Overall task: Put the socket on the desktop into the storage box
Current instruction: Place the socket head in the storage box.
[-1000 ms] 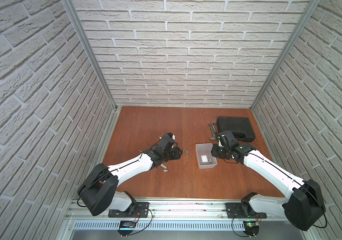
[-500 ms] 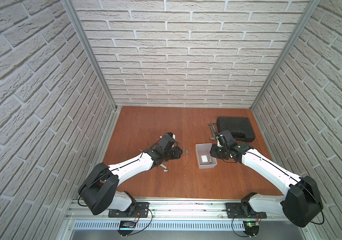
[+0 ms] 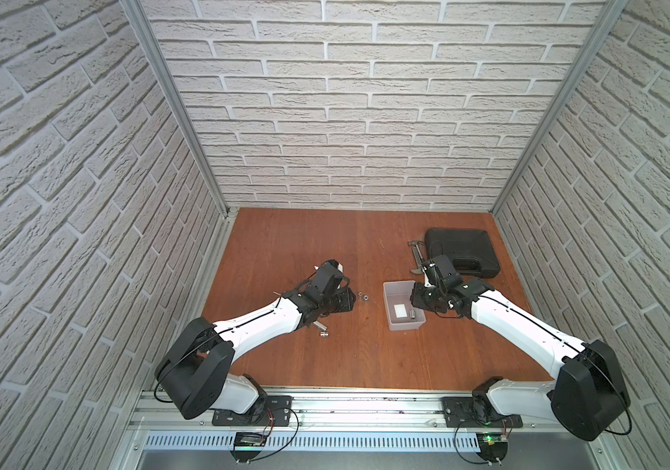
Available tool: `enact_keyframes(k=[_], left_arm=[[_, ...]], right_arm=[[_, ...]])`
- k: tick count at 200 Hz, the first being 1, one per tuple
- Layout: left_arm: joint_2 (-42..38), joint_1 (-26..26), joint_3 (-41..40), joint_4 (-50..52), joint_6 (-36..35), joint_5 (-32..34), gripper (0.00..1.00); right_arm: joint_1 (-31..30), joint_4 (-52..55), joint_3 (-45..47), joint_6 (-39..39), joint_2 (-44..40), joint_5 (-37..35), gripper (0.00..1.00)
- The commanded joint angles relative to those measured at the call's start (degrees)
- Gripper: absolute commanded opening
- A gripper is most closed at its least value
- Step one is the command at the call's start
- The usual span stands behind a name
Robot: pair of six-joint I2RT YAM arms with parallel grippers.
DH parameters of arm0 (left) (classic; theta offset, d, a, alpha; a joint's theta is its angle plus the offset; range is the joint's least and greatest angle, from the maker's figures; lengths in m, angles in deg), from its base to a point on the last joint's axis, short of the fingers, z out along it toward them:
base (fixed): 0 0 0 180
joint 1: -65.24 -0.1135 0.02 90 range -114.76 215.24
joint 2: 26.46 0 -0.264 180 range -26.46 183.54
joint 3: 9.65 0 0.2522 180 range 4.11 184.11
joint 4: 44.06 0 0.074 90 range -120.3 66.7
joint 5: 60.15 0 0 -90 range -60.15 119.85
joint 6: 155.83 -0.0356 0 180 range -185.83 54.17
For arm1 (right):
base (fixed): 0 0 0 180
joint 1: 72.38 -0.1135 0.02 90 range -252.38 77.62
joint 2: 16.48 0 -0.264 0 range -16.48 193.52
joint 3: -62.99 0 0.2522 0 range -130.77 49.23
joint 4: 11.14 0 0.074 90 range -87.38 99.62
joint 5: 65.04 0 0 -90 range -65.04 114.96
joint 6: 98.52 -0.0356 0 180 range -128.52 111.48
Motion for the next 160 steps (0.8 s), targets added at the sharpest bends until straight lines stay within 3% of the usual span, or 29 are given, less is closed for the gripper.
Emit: enact_keyframes(k=[1, 128, 160], left_arm=[[0.27, 0.35, 0.91, -0.14, -1.01, 0.92, 0.41], [0.28, 0.31, 0.39, -0.05, -0.74, 1.28, 0.41], [0.29, 0.36, 0.25, -0.14, -0.74, 1.28, 0.41]], right_arm=[[0.00, -1.70, 0.22, 0.77, 0.03, 0.10, 0.02], [-1.01, -1.94, -0.04, 0.94, 0.50, 0.08, 0.07], [-1.19, -2.21, -0.04, 1.01, 0.34, 0.25, 0.18]])
